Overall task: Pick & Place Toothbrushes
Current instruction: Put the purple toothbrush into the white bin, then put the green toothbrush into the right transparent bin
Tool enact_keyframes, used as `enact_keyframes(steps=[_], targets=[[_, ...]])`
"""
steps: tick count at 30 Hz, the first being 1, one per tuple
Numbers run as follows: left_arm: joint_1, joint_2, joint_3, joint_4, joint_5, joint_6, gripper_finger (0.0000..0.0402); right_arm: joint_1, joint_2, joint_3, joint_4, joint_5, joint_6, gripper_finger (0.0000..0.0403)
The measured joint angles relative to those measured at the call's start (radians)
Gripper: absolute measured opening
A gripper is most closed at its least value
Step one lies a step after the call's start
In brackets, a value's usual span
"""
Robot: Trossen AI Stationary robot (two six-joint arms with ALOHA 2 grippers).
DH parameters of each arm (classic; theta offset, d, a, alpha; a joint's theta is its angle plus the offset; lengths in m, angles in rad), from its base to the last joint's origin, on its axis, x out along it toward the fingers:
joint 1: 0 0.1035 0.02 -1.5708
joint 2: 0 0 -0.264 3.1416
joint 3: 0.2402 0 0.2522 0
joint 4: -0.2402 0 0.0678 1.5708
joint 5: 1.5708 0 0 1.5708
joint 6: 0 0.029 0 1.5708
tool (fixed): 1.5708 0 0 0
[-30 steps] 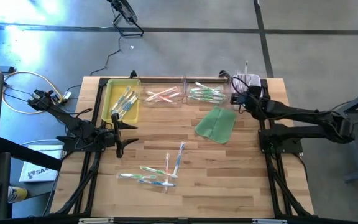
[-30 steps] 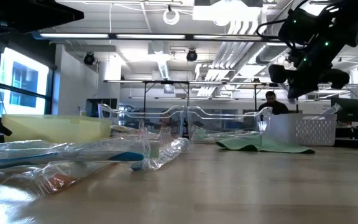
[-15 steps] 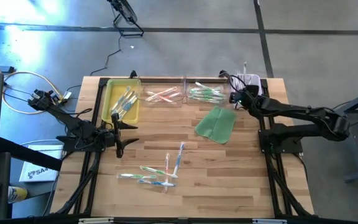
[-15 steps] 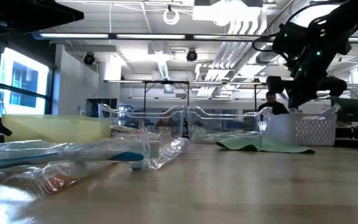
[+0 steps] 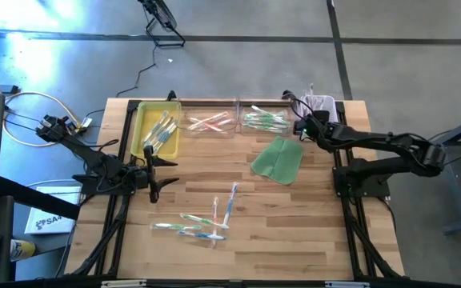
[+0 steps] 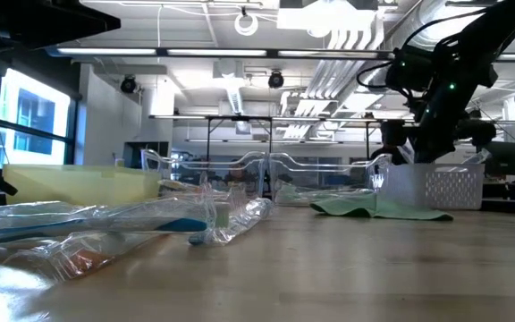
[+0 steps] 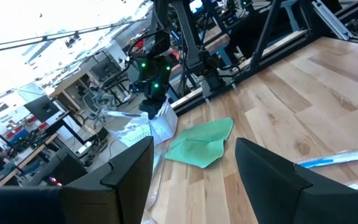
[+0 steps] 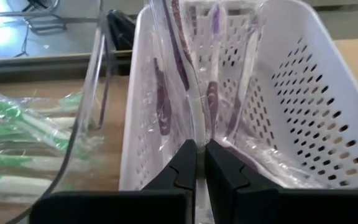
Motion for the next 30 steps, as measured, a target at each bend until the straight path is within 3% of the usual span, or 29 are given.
enact_keyframes(steps=[13,25,30], targets=[[0.000,0.000,0.000,0.000,0.000,0.000,0.0220,0.000,-0.001,0.000,-0.002,-0.026,-0.001,0.0094],[0.000,0.000,0.000,0.000,0.001,0.001,0.0220,0.000,-0.001,0.000,-0.005,-0.024,-0.003,0.0085],[0.000,0.000,0.000,0.001,0.001,0.000,0.0220,0.000,-0.002,0.000,-0.001,0.024,-0.001,0.0082]])
